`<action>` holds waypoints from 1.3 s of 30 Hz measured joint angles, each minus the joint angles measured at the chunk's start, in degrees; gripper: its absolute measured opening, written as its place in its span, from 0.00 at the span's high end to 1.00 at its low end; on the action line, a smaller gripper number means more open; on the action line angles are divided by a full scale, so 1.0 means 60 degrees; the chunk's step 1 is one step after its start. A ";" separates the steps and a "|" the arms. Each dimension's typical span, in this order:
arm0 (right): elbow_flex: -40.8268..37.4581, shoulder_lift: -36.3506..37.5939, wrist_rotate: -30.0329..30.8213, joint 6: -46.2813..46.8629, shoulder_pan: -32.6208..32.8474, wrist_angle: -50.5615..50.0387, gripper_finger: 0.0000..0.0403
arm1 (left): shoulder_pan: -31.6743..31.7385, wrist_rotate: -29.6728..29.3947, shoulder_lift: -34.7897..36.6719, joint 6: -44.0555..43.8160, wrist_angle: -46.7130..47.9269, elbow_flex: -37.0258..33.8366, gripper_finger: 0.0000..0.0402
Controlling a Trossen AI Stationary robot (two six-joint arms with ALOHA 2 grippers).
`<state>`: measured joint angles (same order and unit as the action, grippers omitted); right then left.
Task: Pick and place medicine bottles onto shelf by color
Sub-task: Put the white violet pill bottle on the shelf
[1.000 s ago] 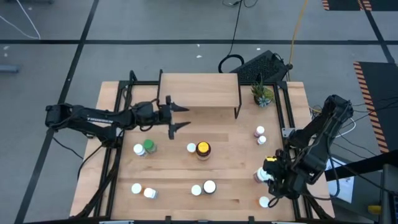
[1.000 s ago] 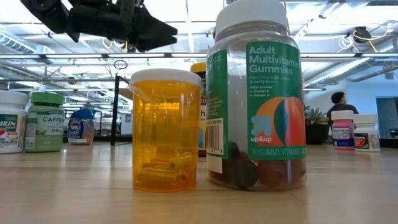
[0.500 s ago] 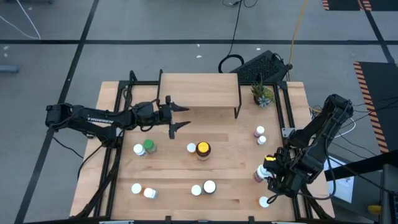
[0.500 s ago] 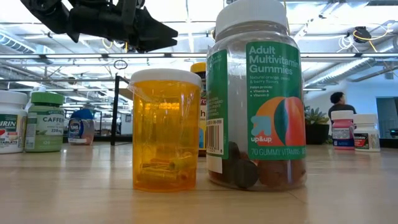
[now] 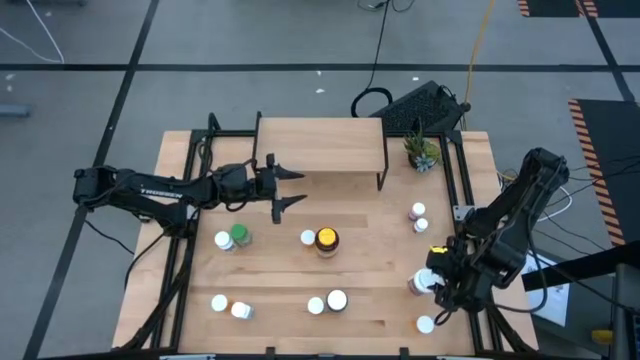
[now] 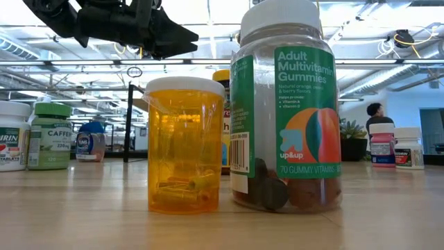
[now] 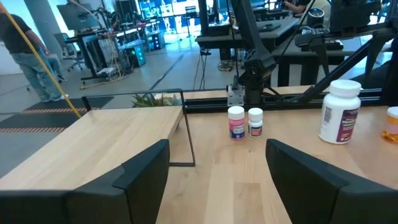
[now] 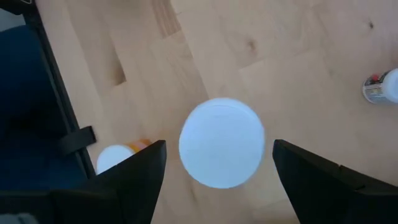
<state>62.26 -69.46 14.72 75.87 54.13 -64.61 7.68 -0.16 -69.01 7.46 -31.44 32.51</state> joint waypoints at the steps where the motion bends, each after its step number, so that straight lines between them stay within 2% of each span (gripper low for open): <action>1: 0.0000 0.0053 0.0003 -0.0009 0.0000 -0.0072 0.29 | 0.0000 0.0000 0.0000 0.0000 0.0000 0.0000 0.32; 7: 0.0000 0.0001 0.0294 -0.0256 0.0000 -0.0160 0.29 | -0.0046 -0.0006 0.0000 -0.0016 0.0027 0.0000 0.33; 29: 0.0007 -0.0977 0.0024 -0.0504 0.0000 0.0006 0.29 | -0.0120 -0.0007 0.0000 -0.0044 0.0222 -0.0004 0.33; 39: 0.0018 -0.0979 -0.0001 -0.0665 -0.0071 -0.0118 0.43 | -0.0117 -0.0004 0.0000 -0.0071 0.0229 -0.0004 0.33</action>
<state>62.37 -75.34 14.72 71.88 53.71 -65.32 6.98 -0.19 -69.01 7.04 -30.06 32.49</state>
